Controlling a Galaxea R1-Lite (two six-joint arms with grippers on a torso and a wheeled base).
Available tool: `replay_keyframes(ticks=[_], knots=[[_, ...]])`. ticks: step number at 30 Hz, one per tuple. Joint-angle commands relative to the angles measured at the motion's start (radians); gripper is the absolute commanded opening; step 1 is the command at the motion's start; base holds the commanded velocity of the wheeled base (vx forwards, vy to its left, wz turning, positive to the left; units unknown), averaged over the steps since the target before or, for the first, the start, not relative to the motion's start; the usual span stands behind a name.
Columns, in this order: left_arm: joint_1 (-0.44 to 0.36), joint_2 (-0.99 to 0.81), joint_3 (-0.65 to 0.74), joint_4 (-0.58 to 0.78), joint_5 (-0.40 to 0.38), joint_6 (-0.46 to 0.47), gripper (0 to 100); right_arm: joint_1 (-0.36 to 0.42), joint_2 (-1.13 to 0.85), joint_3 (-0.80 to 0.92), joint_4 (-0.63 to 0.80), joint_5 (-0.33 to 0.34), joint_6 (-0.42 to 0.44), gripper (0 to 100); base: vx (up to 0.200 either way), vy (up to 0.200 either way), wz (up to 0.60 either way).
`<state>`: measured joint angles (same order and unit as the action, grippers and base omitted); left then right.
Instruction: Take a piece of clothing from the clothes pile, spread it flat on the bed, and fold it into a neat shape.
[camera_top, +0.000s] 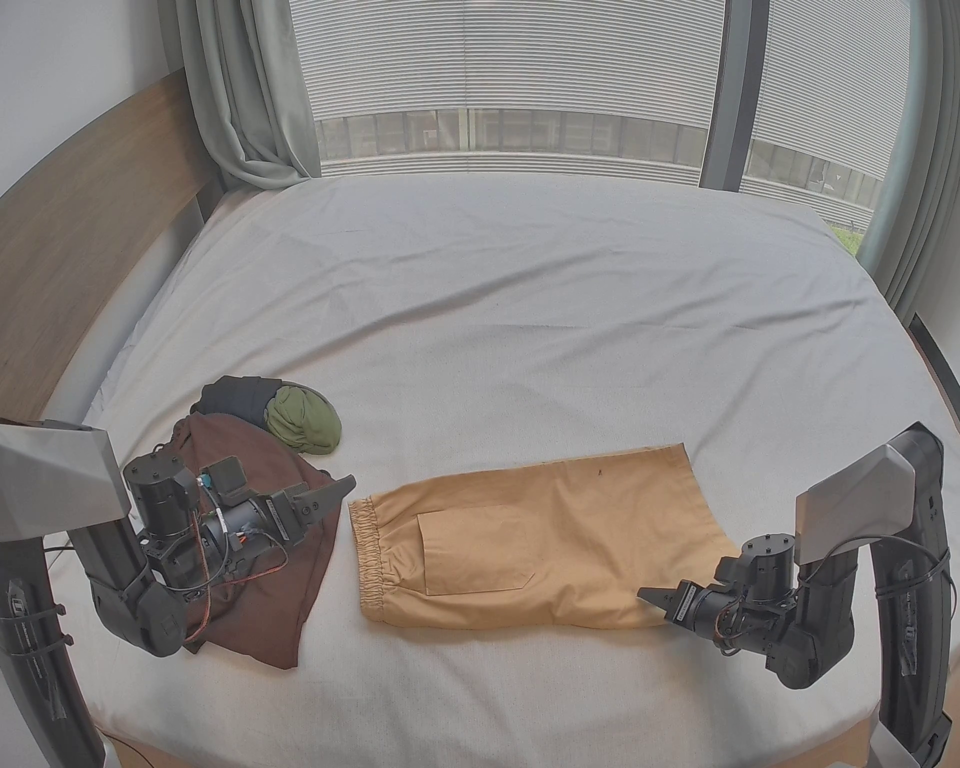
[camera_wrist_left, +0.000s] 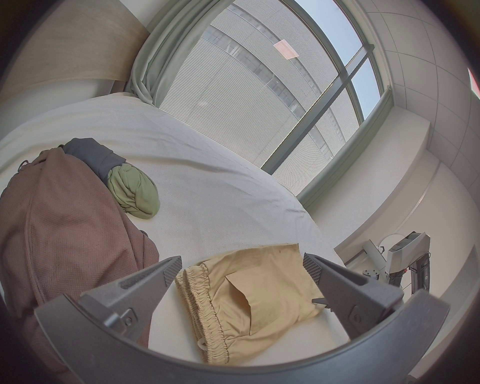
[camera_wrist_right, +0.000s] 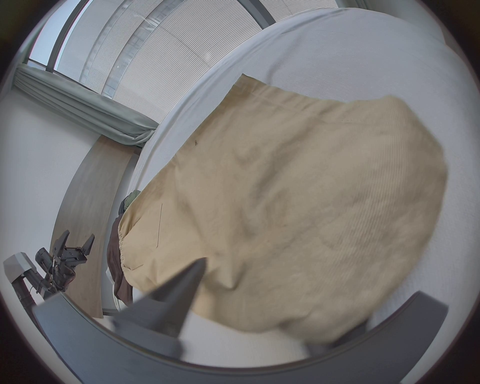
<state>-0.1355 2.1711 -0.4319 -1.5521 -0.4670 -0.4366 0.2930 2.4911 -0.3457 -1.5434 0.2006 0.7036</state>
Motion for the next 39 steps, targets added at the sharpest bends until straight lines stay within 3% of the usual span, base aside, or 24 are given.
replay_keyframes(ticks=[1,7,12,15,28,39], knots=[[0.002,0.0,0.009,0.0,-0.009,-0.004,100,0.006,-0.044,0.054,-0.001,0.002,-0.003,100,0.0,0.0,0.0],[-0.007,0.018,-0.005,0.0,-0.01,-0.042,100,0.025,-0.118,0.2,0.0,0.014,-0.078,100,0.0,0.0,0.0],[-0.009,0.006,-0.004,-0.002,-0.019,-0.09,100,0.046,-0.193,0.278,0.0,0.046,-0.087,100,0.0,0.0,0.0],[-0.007,0.001,0.001,-0.002,-0.055,-0.094,100,0.068,-0.273,0.321,-0.001,0.138,-0.084,100,0.0,0.0,0.0],[-0.016,0.01,0.018,-0.002,-0.071,-0.097,100,0.084,-0.546,0.183,0.0,0.284,-0.058,100,0.0,0.0,0.0],[-0.026,0.096,0.007,-0.002,-0.064,-0.099,100,0.068,-0.52,0.169,0.0,0.287,-0.041,100,0.0,0.0,0.0]])
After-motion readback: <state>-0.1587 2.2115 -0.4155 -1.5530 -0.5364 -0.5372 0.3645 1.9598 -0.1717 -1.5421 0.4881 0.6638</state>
